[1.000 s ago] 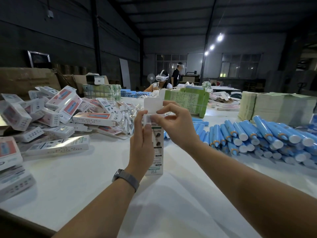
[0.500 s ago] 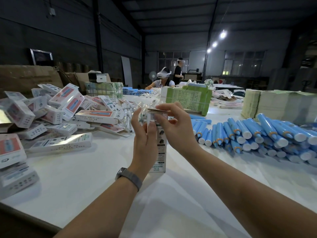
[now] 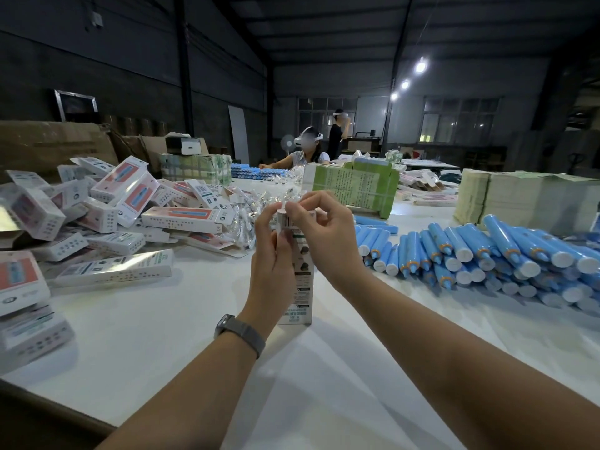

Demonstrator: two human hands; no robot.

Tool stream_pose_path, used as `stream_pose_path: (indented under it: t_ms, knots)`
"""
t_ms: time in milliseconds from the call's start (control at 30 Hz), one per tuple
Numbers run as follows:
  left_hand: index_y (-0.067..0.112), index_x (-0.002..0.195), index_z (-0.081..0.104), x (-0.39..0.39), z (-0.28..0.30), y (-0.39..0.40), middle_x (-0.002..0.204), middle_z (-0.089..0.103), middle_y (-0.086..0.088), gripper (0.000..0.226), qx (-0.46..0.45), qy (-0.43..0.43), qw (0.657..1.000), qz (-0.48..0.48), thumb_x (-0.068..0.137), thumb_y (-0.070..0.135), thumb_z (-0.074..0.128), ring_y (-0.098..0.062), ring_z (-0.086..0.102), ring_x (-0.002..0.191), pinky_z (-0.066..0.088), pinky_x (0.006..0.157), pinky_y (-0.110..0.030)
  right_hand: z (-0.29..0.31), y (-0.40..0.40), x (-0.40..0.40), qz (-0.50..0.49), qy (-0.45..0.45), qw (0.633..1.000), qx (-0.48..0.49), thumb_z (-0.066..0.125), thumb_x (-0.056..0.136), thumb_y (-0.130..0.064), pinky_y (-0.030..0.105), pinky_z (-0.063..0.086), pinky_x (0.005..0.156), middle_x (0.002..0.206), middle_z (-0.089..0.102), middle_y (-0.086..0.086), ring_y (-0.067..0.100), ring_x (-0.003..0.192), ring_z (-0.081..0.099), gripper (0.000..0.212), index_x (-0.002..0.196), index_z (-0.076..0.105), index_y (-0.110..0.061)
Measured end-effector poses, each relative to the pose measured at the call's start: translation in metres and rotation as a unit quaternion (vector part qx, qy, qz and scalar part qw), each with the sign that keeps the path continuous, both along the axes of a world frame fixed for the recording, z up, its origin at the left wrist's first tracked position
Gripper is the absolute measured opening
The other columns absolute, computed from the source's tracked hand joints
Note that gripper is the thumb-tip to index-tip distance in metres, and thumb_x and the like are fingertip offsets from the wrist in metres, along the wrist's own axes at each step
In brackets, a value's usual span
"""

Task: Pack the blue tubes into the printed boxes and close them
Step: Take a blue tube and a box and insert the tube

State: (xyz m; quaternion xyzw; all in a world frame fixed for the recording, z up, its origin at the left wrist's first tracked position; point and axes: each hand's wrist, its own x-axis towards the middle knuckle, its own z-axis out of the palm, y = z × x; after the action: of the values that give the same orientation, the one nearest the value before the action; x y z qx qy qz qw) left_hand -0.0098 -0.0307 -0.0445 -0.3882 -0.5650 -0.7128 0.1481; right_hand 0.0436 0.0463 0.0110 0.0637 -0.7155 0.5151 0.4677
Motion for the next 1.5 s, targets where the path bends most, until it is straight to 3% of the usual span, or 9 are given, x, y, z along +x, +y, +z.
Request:
stream_pose_path:
  t_ms: [133, 300, 500, 733, 833, 933, 1067, 1367, 1500]
  knots:
    - [0.064, 0.124, 0.040, -0.001, -0.002, 0.001, 0.099, 0.071, -0.003, 0.032, -0.003, 0.003, 1.000, 0.014, 0.100, 0.043, 0.035, -0.026, 0.070, 0.088, 0.055, 0.079, -0.062, -0.005, 0.002, 0.003, -0.001, 0.002, 1.000, 0.017, 0.072, 0.087, -0.008, 0.042, 0.054, 0.083, 0.099, 0.064, 0.005, 0.019, 0.092, 0.064, 0.019, 0.083, 0.064, -0.025]
    - [0.064, 0.127, 0.036, -0.003, -0.003, 0.003, 0.101, 0.071, 0.015, 0.032, -0.014, 0.021, 0.999, 0.030, 0.099, 0.050, 0.032, -0.014, 0.071, 0.086, 0.058, 0.078, -0.057, -0.006, 0.001, 0.001, -0.025, 0.004, 0.997, 0.073, 0.067, 0.090, -0.007, 0.044, 0.055, 0.084, 0.096, 0.061, -0.006, 0.013, 0.094, 0.062, 0.014, 0.095, 0.072, -0.019]
    - [0.072, 0.127, 0.032, -0.004, -0.005, 0.005, 0.092, 0.067, 0.033, 0.036, -0.013, 0.011, 0.999, 0.028, 0.094, 0.060, 0.029, -0.001, 0.067, 0.083, 0.058, 0.079, -0.052, -0.002, -0.001, -0.003, -0.061, -0.009, 0.995, 0.083, 0.066, 0.088, -0.006, 0.014, 0.045, 0.075, 0.088, 0.056, -0.012, 0.000, 0.084, 0.057, 0.013, 0.086, 0.073, -0.017]
    - [0.061, 0.138, 0.031, -0.008, -0.009, 0.009, 0.095, 0.065, 0.037, 0.038, -0.014, 0.022, 0.999, 0.040, 0.102, 0.048, 0.028, 0.006, 0.066, 0.084, 0.055, 0.069, -0.023, -0.001, -0.002, -0.007, -0.097, -0.008, 0.989, 0.115, 0.063, 0.091, -0.011, 0.020, 0.045, 0.074, 0.083, 0.051, -0.021, 0.000, 0.082, 0.055, 0.014, 0.085, 0.068, -0.022]
    - [0.059, 0.139, 0.029, -0.006, -0.009, 0.009, 0.093, 0.064, 0.039, 0.039, -0.017, 0.026, 0.998, 0.045, 0.103, 0.044, 0.028, 0.008, 0.064, 0.083, 0.056, 0.071, -0.024, -0.001, -0.002, -0.007, -0.091, 0.001, 0.990, 0.112, 0.062, 0.090, -0.012, 0.016, 0.044, 0.074, 0.085, 0.051, -0.017, 0.001, 0.083, 0.056, 0.016, 0.083, 0.065, -0.026]
    - [0.071, 0.135, 0.027, -0.003, -0.007, 0.007, 0.091, 0.063, 0.041, 0.042, -0.017, 0.027, 0.999, 0.043, 0.103, 0.044, 0.028, 0.010, 0.063, 0.081, 0.055, 0.070, -0.022, -0.002, -0.005, -0.008, -0.085, 0.004, 0.991, 0.102, 0.060, 0.091, -0.014, 0.020, 0.045, 0.077, 0.089, 0.052, -0.012, 0.003, 0.085, 0.055, 0.015, 0.082, 0.061, -0.026]
    - [0.075, 0.133, 0.024, -0.002, -0.007, 0.006, 0.094, 0.065, 0.038, 0.047, -0.020, 0.022, 0.999, 0.023, 0.104, 0.038, 0.028, 0.005, 0.062, 0.083, 0.059, 0.079, -0.043, -0.001, -0.008, -0.011, -0.093, 0.007, 0.992, 0.088, 0.058, 0.093, -0.015, 0.025, 0.045, 0.079, 0.093, 0.055, -0.005, 0.003, 0.086, 0.055, 0.012, 0.085, 0.060, -0.025]
    - [0.081, 0.129, 0.021, 0.003, -0.002, 0.004, 0.113, 0.056, 0.048, 0.048, -0.011, 0.022, 1.000, 0.016, 0.102, 0.041, 0.027, 0.009, 0.064, 0.101, 0.053, 0.073, -0.013, 0.008, -0.001, -0.005, -0.106, -0.042, 0.982, 0.150, 0.058, 0.096, -0.014, 0.040, 0.049, 0.080, 0.093, 0.056, 0.000, 0.015, 0.088, 0.056, 0.010, 0.092, 0.067, -0.019]
    - [0.082, 0.128, 0.020, 0.008, 0.001, 0.002, 0.115, 0.050, 0.055, 0.050, -0.016, 0.034, 0.999, 0.014, 0.104, 0.038, 0.025, 0.017, 0.060, 0.103, 0.051, 0.075, -0.009, 0.007, -0.004, -0.002, -0.082, -0.031, 0.990, 0.115, 0.060, 0.094, -0.010, 0.034, 0.048, 0.083, 0.093, 0.057, 0.000, 0.010, 0.088, 0.056, 0.012, 0.089, 0.068, -0.019]
